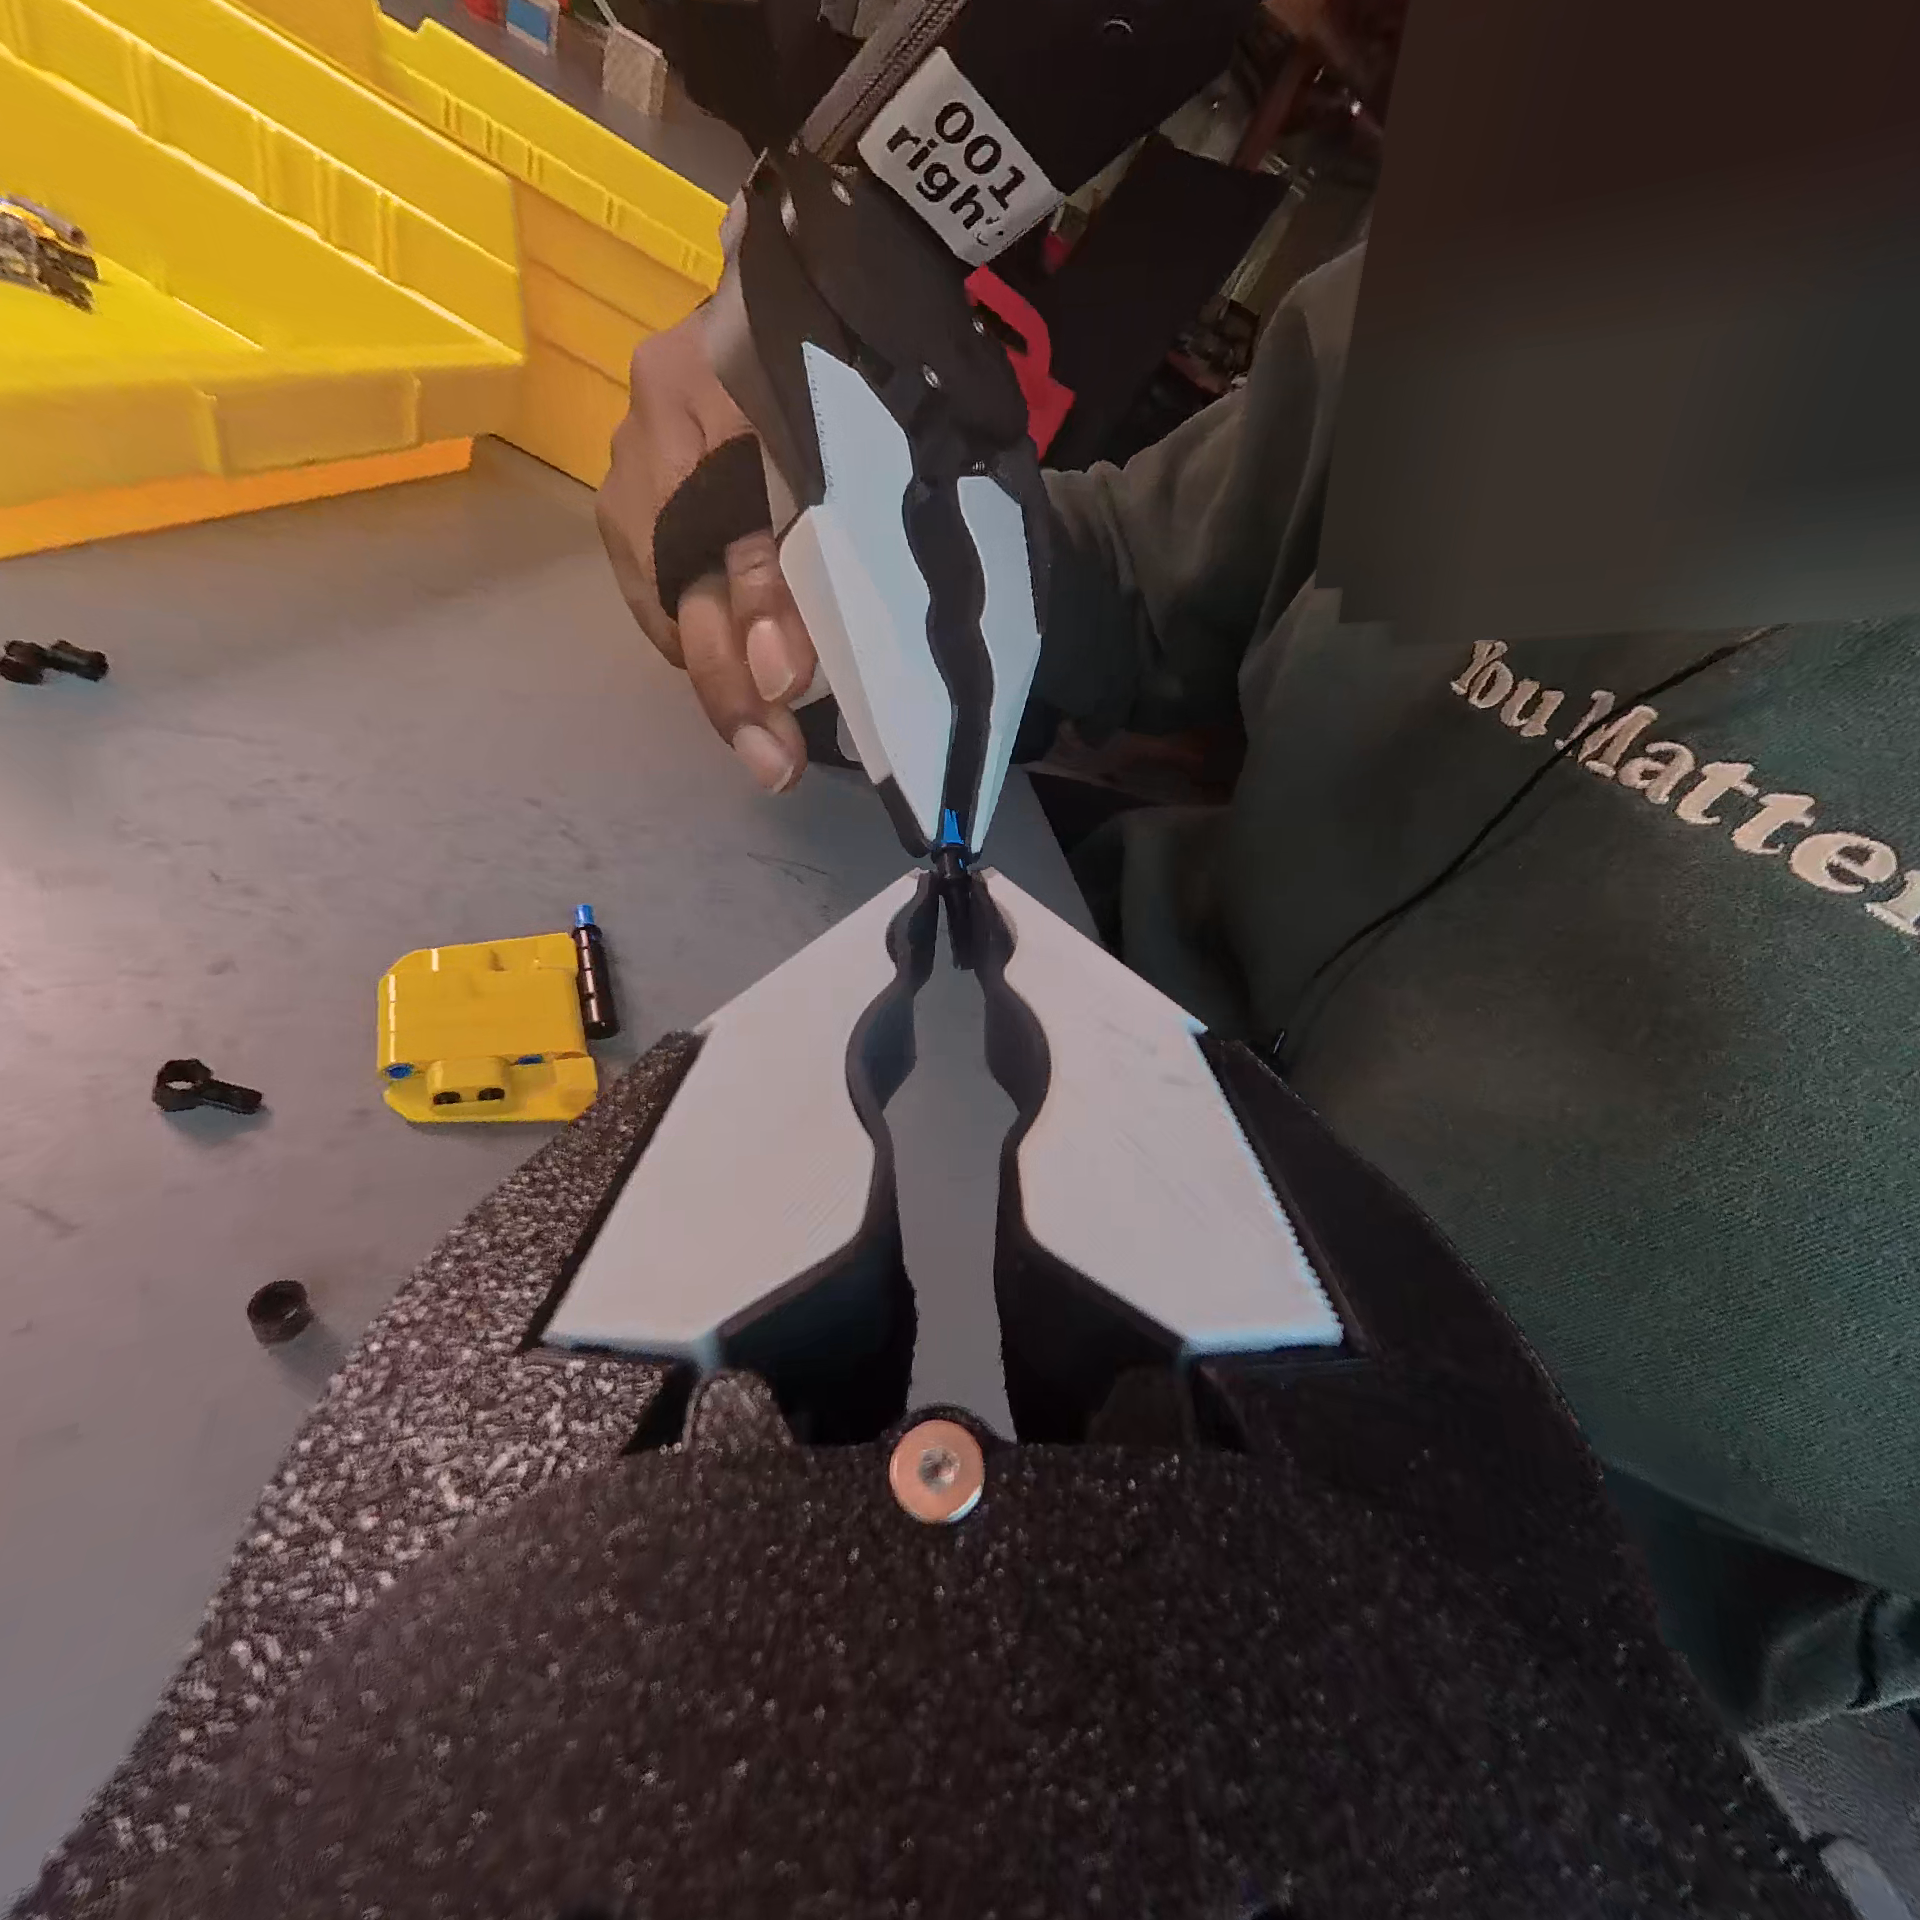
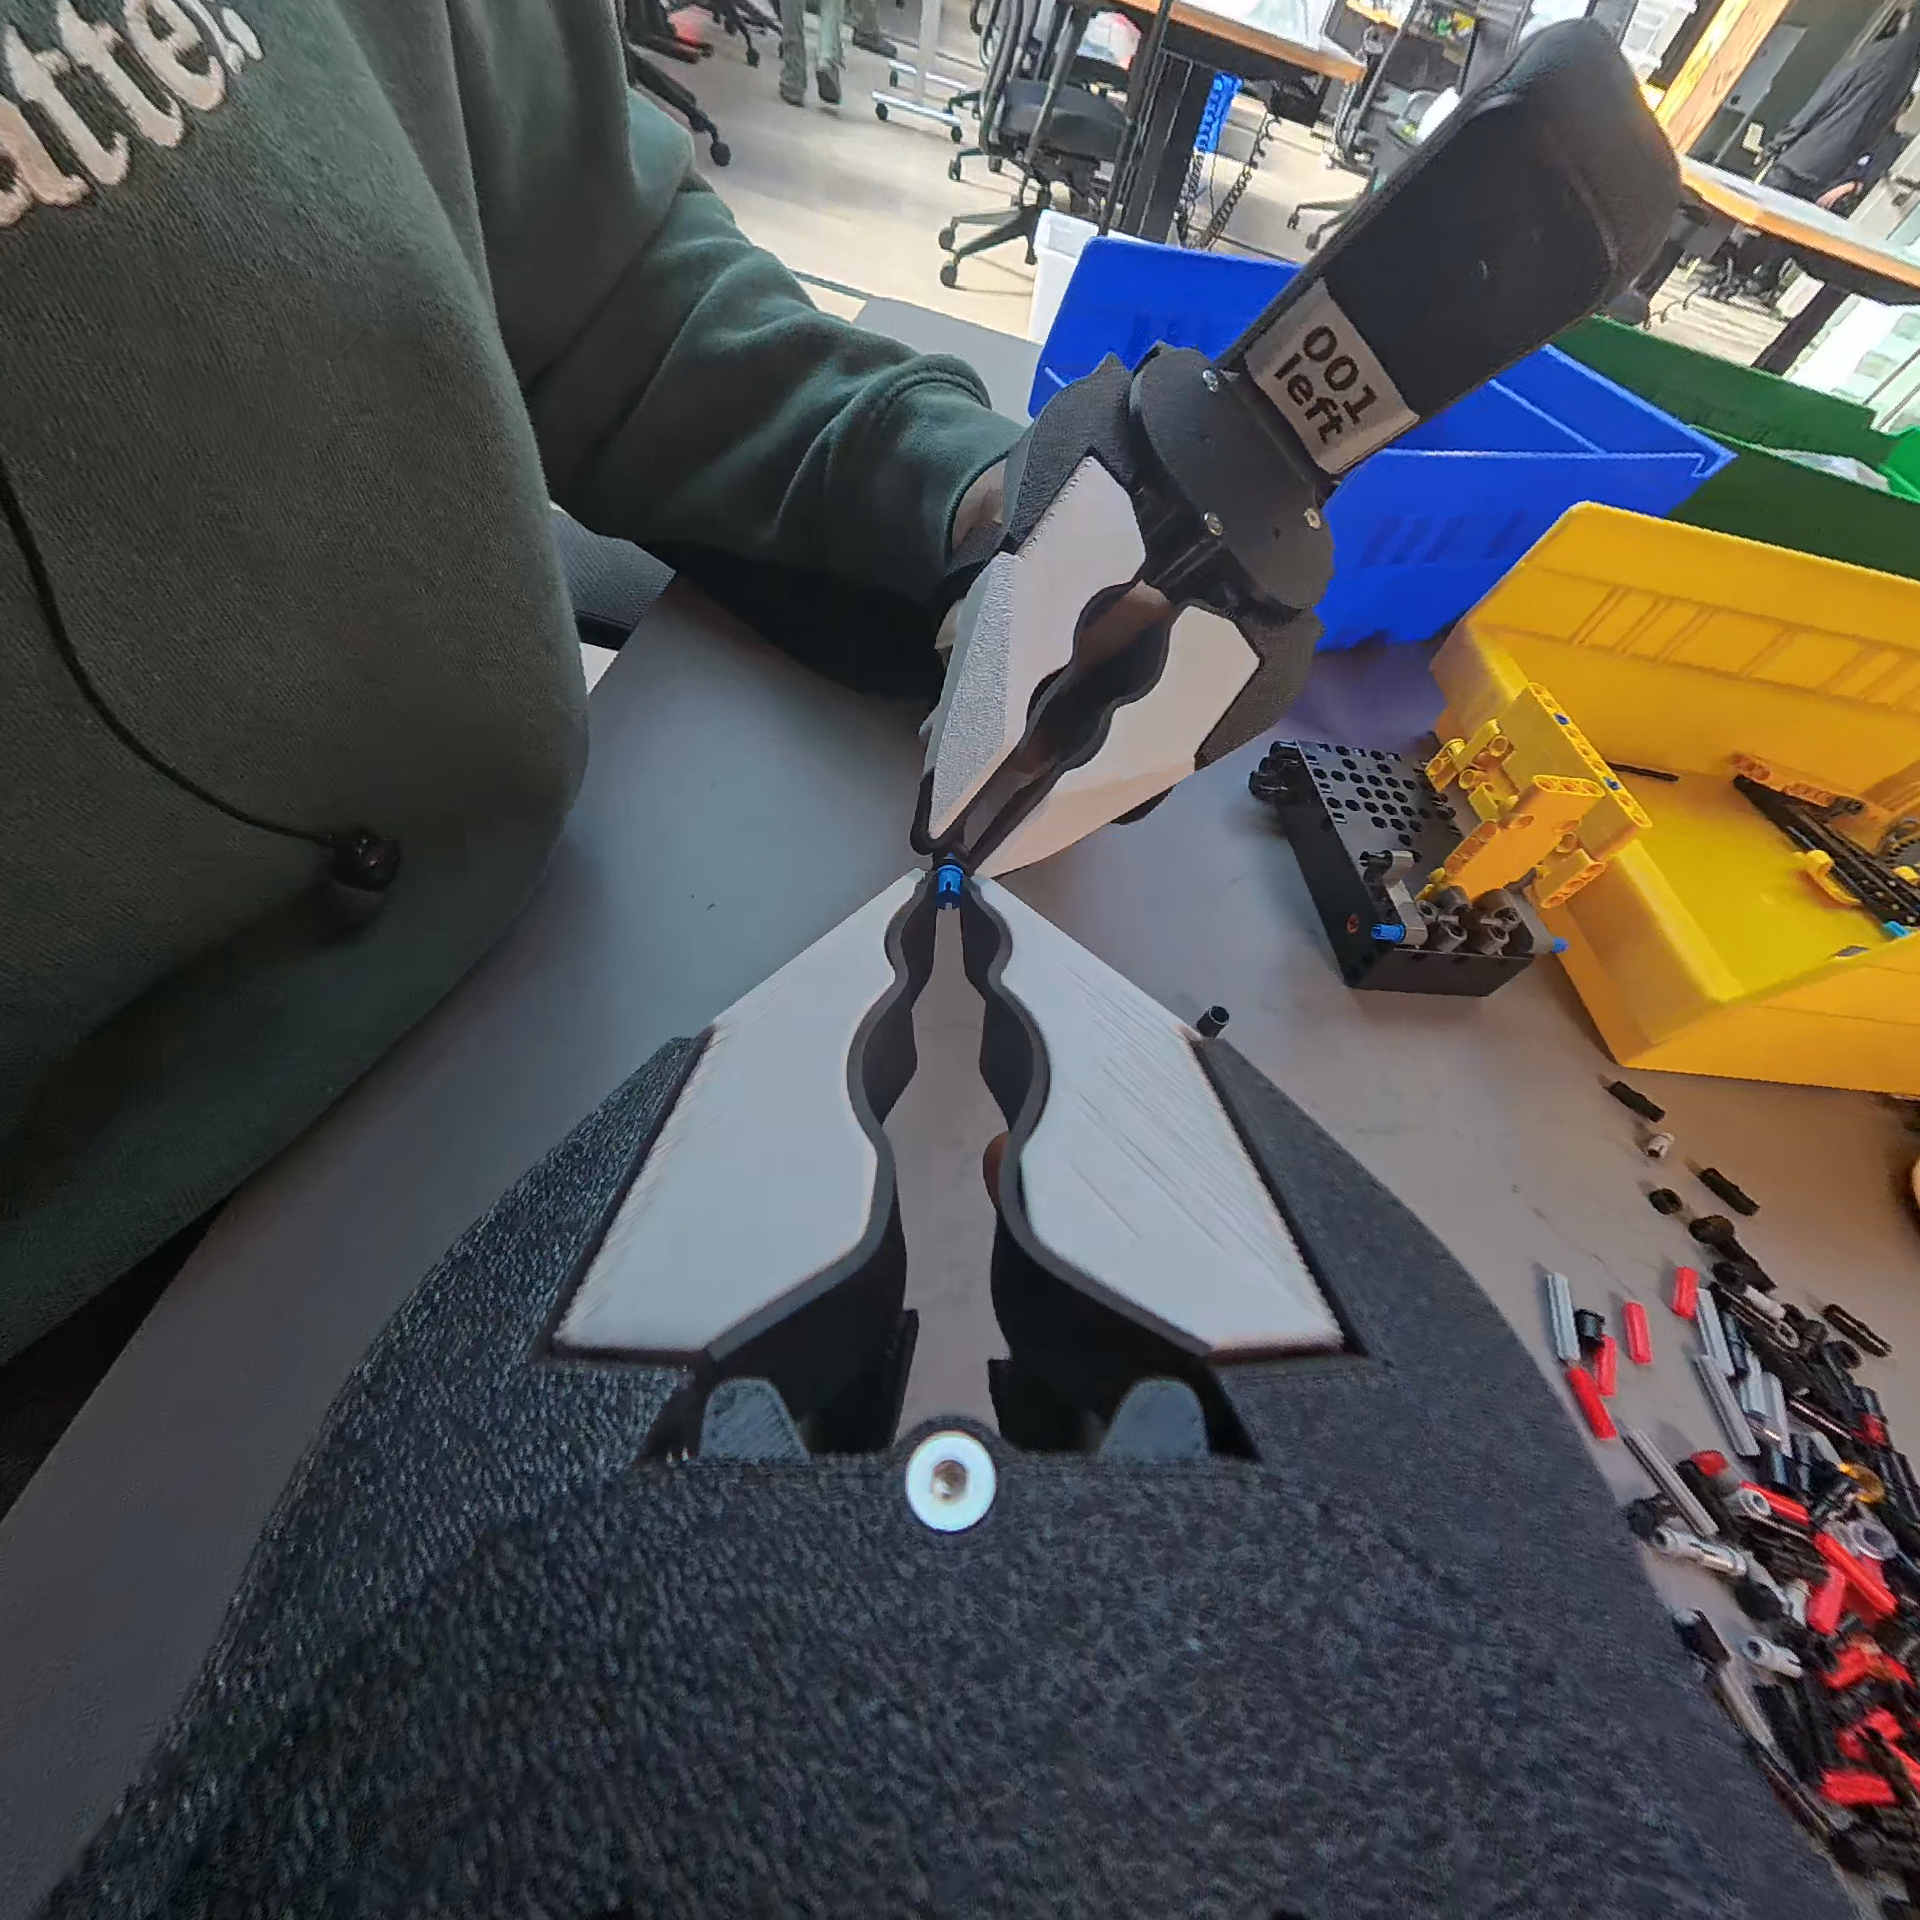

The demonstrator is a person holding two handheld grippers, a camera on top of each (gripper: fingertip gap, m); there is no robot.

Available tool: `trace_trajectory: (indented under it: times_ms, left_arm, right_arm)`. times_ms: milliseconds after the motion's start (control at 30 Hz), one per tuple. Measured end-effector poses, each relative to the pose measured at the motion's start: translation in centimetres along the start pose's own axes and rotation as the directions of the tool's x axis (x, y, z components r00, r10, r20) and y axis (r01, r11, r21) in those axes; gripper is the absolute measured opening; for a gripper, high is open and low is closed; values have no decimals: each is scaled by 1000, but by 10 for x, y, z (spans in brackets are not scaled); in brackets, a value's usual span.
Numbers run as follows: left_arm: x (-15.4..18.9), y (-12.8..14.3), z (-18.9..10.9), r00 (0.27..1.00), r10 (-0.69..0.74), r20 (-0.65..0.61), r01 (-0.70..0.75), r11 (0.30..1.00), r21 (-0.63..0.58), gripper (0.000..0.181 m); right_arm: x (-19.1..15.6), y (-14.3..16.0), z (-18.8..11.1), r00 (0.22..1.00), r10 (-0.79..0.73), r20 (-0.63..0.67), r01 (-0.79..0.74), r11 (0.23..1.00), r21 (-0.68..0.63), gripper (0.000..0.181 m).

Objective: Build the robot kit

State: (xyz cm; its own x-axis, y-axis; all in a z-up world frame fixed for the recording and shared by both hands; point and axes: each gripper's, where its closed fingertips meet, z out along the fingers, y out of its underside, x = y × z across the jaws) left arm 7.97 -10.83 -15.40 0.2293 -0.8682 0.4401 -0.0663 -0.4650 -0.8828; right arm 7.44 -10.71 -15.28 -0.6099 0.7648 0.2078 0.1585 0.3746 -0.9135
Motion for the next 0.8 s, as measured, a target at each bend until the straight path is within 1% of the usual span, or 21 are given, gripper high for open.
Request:
trace_trajectory:
  times_ms: [133, 367, 433, 500, 533, 667, 800]
  left_arm:
    - [-1, -4, -2, 996, -80, -29, 81, 996, 35, 4]
    - [-1, -7, -3, 995, -94, -31, 96, 994, 53, 4]
    - [-6, -17, -8, 993, -117, -12, 118, 986, 115, 4]
    - [-12, -32, -15, 986, -169, -14, 168, 963, 209, 5]
    - [-16, -37, -19, 980, -198, -17, 196, 947, 253, 5]
    - [-28, -50, -31, 954, -296, -39, 288, 878, 382, 5]
    - [-38, -58, -39, 919, -383, -92, 378, 790, 483, 5]
  right_arm:
    - [3, -2, -1, 999, 38, 7, -38, 998, 41, 4]
    - [5, -4, -1, 996, 83, 24, -84, 993, 79, 4]
    - [18, -8, -4, 995, 87, -47, -82, 991, 105, 4]
    - [33, -12, -8, 988, 73, -139, -57, 991, 121, 12]
    - [39, -13, -10, 982, 58, -181, -36, 992, 124, 18]
    - [58, -20, -14, 941, 21, -338, 29, 989, 143, 20]
    - [72, -23, -11, 878, -32, -478, 88, 992, 95, 24]
